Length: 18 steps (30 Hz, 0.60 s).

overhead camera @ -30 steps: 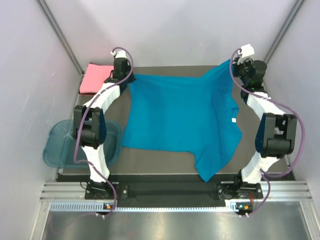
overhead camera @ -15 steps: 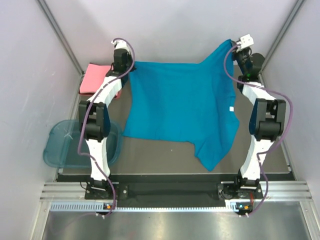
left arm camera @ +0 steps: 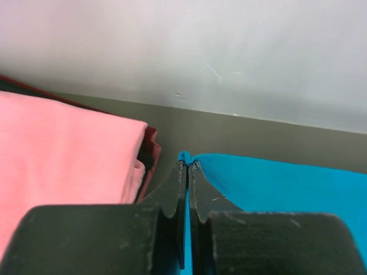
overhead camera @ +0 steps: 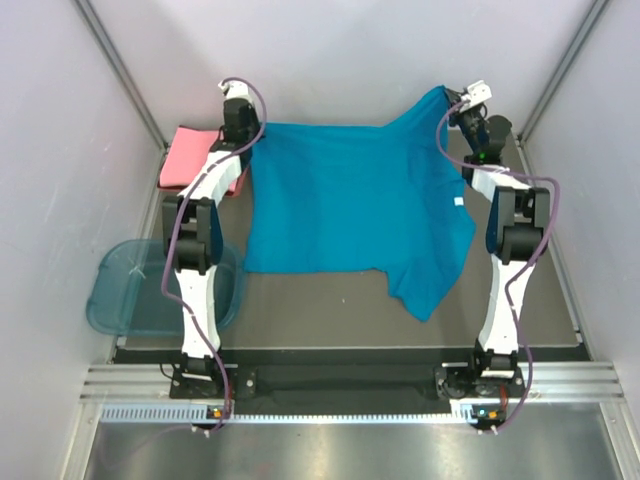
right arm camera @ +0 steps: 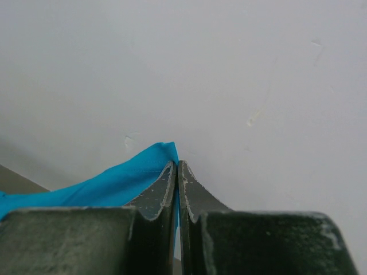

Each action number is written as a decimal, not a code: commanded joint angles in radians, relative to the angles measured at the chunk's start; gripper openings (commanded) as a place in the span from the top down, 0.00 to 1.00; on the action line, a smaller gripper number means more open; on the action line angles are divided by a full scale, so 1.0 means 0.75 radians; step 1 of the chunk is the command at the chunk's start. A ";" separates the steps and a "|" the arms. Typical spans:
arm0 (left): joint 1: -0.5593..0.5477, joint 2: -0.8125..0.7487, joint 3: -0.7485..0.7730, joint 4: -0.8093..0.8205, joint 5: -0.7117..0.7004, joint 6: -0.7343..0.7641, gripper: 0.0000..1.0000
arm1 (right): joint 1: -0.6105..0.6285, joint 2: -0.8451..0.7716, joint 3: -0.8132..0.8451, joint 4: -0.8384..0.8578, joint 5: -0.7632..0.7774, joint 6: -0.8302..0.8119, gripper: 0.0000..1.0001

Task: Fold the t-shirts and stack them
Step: Fold the tshirt

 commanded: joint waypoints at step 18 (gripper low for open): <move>0.091 -0.099 -0.026 -0.066 0.448 0.089 1.00 | -0.053 -0.213 -0.321 0.293 -0.004 0.185 1.00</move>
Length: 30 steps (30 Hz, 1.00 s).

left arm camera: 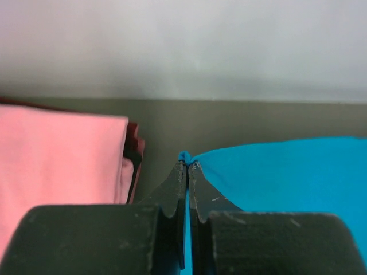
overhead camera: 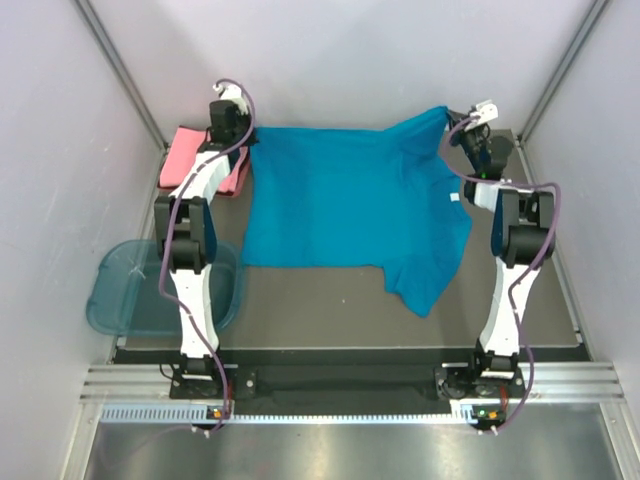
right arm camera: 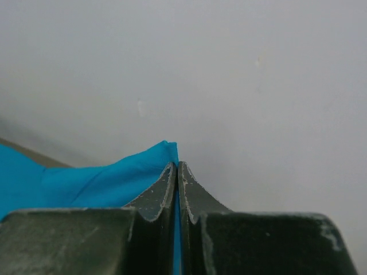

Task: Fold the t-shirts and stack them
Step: Fold the tshirt

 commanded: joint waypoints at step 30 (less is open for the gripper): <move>-0.001 -0.321 -0.426 -0.410 0.074 0.277 1.00 | -0.064 -0.988 -1.007 -0.681 0.278 0.028 1.00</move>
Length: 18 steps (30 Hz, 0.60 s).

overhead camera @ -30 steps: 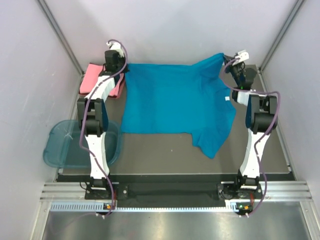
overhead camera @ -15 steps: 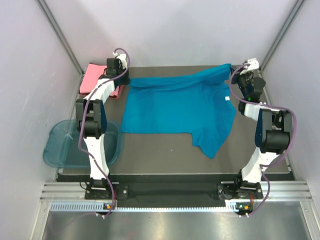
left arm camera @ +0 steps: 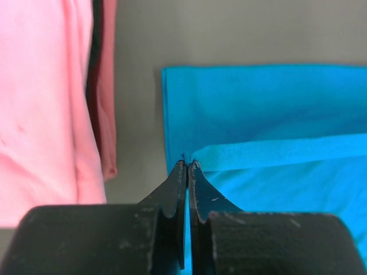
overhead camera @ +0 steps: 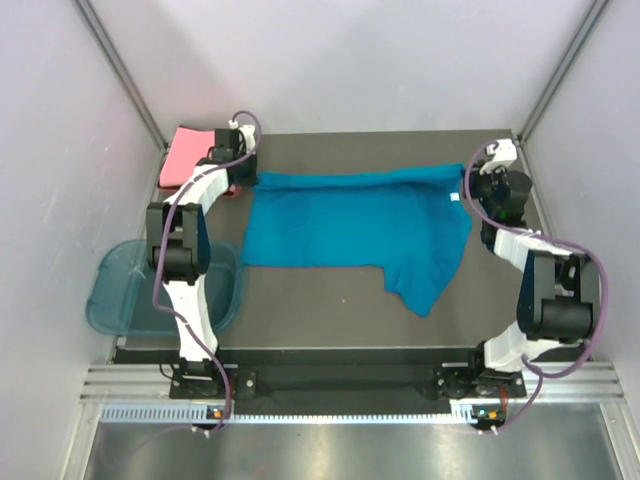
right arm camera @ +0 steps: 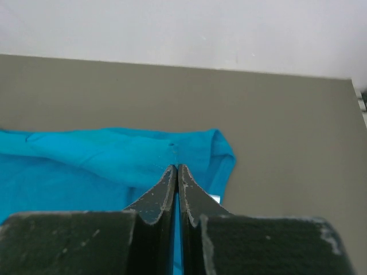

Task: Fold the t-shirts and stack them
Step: Fold the tshirt

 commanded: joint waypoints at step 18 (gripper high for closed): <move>-0.017 -0.114 -0.003 -0.231 -0.070 0.019 1.00 | -0.011 -0.052 -0.012 -0.109 0.105 0.018 1.00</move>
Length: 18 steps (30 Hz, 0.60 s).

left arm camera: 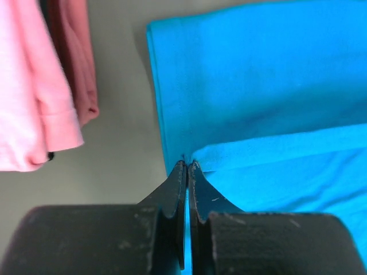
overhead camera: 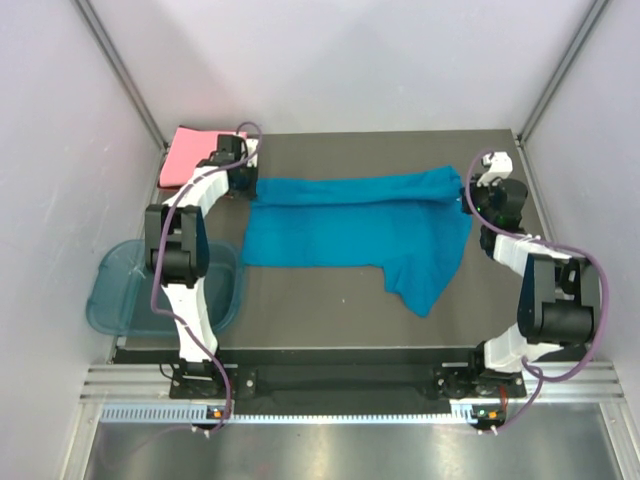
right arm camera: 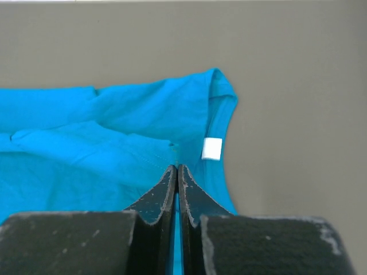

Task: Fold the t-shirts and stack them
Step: Fold the tshirt

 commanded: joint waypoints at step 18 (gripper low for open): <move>0.003 0.219 0.428 0.720 -0.008 -0.334 1.00 | -0.011 0.772 0.791 1.026 -0.126 0.248 1.00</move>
